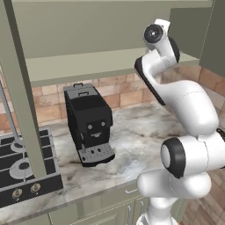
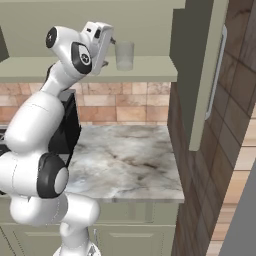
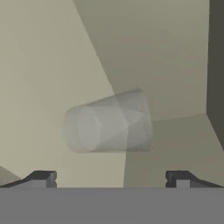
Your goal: There is a bowl on the dining counter. Grab a lemon wedge from the fridge and place it in the bowl. Then get the liquor bottle and glass cup from the cabinet and place them next to the bowl.
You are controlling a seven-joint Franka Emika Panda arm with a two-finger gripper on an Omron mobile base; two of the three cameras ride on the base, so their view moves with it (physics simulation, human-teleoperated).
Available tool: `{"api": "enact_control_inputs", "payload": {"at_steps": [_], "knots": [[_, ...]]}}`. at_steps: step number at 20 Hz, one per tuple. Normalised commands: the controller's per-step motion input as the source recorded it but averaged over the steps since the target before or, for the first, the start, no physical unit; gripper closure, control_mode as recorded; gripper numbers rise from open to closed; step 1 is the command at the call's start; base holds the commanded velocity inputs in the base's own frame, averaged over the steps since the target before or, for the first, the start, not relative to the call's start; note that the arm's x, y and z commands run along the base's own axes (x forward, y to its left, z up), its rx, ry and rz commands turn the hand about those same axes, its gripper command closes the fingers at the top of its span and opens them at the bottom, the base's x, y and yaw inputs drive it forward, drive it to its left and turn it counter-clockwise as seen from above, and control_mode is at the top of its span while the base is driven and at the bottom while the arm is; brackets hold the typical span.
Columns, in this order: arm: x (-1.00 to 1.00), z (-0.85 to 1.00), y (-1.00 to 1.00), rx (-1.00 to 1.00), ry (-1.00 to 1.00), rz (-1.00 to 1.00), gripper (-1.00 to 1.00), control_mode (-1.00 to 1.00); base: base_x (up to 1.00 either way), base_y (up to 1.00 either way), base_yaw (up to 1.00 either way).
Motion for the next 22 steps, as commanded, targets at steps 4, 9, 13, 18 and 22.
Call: {"api": "enact_control_inputs", "payload": {"at_steps": [4, 9, 13, 18, 22], "knots": [[0.29, -0.18, 0.00, 0.00, 0.06, 0.00, -1.00, -1.00, 0.00, 0.00, 0.00], [0.27, -0.02, 0.00, 0.00, 0.01, 0.00, -1.00, -1.00, 0.00, 0.00, 0.00], [0.27, 0.00, 0.00, 0.00, 0.00, 0.00, -1.00, -1.00, 0.00, 0.00, 0.00], [0.34, 0.00, 0.00, 0.00, 0.00, 0.00, -1.00, -1.00, 0.00, 0.00, 0.00], [0.34, 0.00, -0.01, 0.00, 0.00, 0.00, -1.00, -1.00, 0.00, 0.00, 0.00]]}}
